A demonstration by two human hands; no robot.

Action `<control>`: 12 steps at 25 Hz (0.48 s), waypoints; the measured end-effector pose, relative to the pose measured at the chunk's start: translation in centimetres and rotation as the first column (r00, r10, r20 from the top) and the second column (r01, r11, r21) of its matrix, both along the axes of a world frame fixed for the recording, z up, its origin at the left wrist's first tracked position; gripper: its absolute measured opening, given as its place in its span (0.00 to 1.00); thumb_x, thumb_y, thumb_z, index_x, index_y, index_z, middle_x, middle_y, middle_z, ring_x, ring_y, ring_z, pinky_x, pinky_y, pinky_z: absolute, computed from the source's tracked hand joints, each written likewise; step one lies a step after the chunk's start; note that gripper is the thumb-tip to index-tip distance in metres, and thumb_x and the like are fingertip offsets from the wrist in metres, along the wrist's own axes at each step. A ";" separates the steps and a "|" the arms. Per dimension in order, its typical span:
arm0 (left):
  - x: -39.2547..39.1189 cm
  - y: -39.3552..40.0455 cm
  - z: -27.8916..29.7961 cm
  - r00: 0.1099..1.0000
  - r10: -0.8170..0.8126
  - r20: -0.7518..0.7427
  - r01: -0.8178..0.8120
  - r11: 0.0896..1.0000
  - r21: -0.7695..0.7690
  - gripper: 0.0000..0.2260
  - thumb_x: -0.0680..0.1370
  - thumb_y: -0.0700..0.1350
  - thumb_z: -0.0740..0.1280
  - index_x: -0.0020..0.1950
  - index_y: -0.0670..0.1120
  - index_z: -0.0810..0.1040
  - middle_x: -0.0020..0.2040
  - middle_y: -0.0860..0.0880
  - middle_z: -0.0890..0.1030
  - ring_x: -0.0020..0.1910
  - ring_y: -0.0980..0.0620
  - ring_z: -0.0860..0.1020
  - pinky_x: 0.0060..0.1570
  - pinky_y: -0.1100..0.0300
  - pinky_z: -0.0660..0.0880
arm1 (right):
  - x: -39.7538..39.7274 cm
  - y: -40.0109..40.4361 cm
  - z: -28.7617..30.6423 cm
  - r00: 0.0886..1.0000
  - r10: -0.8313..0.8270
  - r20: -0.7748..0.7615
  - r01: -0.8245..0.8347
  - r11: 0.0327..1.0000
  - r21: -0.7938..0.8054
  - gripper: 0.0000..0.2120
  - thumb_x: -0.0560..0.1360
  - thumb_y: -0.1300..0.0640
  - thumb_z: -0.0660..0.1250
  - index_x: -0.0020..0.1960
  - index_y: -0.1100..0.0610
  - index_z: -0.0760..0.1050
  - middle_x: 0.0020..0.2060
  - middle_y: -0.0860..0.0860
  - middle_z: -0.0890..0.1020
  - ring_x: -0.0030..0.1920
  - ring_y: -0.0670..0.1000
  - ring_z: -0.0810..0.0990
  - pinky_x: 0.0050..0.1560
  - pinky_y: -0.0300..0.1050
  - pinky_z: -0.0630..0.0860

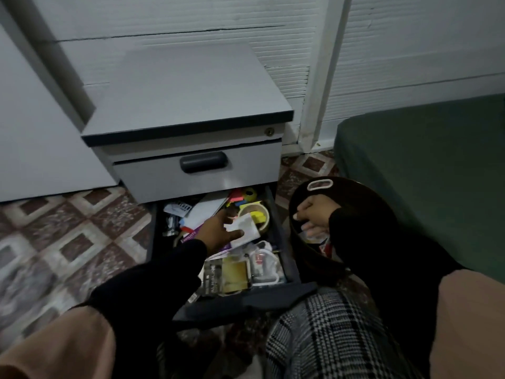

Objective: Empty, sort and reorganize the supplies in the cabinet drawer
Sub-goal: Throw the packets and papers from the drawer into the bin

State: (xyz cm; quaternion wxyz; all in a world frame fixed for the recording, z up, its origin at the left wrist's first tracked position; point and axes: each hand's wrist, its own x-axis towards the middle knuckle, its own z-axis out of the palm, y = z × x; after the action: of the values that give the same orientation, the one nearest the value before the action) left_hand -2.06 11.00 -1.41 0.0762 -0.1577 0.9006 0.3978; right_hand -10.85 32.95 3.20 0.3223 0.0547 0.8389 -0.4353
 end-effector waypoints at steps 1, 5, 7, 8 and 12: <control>0.9 -1.6 -0.4 1.000 0.000 0.029 0.001 0.999 -0.044 0.23 0.73 0.46 0.73 0.64 0.40 0.72 0.61 0.43 0.77 0.60 0.46 0.76 0.58 0.58 0.71 | 0.4 -1.5 -0.4 1.000 0.031 0.000 -0.031 0.999 0.009 0.11 0.76 0.64 0.65 0.39 0.54 0.66 0.34 0.55 0.72 0.32 0.50 0.73 0.22 0.38 0.73; 3.9 -6.4 -1.4 0.988 -0.001 0.154 0.032 0.979 -0.200 0.23 0.74 0.47 0.71 0.65 0.40 0.71 0.62 0.43 0.76 0.60 0.45 0.75 0.53 0.61 0.69 | 1.7 -6.7 -2.7 0.985 0.170 0.011 -0.170 0.982 0.079 0.13 0.74 0.62 0.69 0.36 0.56 0.66 0.31 0.55 0.70 0.29 0.50 0.69 0.27 0.41 0.72; 4.8 -7.6 -1.9 0.980 0.010 0.199 0.039 0.970 -0.239 0.23 0.74 0.47 0.71 0.65 0.40 0.71 0.61 0.42 0.77 0.58 0.45 0.76 0.51 0.60 0.69 | 1.9 -8.4 -4.1 0.975 0.222 -0.017 -0.219 0.969 0.119 0.11 0.73 0.59 0.71 0.39 0.59 0.69 0.34 0.57 0.73 0.32 0.53 0.72 0.34 0.47 0.73; 5.1 -8.1 -2.2 0.977 0.014 0.211 0.039 0.969 -0.244 0.22 0.74 0.46 0.71 0.65 0.40 0.70 0.60 0.42 0.77 0.58 0.44 0.76 0.51 0.60 0.69 | 2.0 -9.1 -4.7 0.957 0.283 -0.064 -0.268 0.946 0.184 0.10 0.72 0.57 0.72 0.45 0.60 0.72 0.40 0.58 0.76 0.38 0.56 0.77 0.40 0.48 0.73; 5.1 -9.2 -3.4 0.976 0.008 0.218 0.050 0.965 -0.257 0.24 0.75 0.42 0.69 0.69 0.41 0.67 0.62 0.41 0.75 0.60 0.43 0.75 0.52 0.59 0.68 | 2.3 -11.0 -7.9 0.754 0.613 -0.238 -0.474 0.757 0.449 0.32 0.71 0.52 0.72 0.71 0.54 0.63 0.71 0.55 0.66 0.69 0.58 0.66 0.66 0.49 0.67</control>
State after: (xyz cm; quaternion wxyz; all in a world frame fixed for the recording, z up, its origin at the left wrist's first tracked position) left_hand 3.08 1.77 -4.83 0.1571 -0.1993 0.9330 0.2552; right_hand -8.58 21.92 -4.74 0.2561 -0.2210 0.9273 -0.1604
